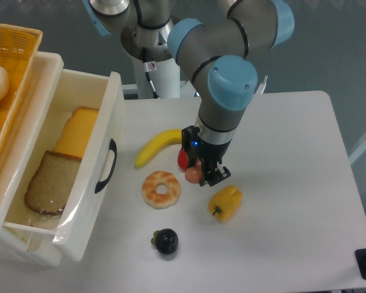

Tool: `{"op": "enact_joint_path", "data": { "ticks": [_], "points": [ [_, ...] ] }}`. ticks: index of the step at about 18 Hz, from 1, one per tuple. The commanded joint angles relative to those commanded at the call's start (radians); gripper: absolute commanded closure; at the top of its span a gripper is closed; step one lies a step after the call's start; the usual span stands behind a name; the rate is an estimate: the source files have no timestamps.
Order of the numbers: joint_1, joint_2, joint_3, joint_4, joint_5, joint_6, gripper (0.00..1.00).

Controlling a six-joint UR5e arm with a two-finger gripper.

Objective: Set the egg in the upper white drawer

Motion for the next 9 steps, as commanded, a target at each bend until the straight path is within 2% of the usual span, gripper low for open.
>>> {"op": "enact_joint_path", "data": {
  "ticks": [9],
  "points": [
    [-0.003,0.014,0.000,-0.003,-0.005,-0.014,0.85]
  ]
}}
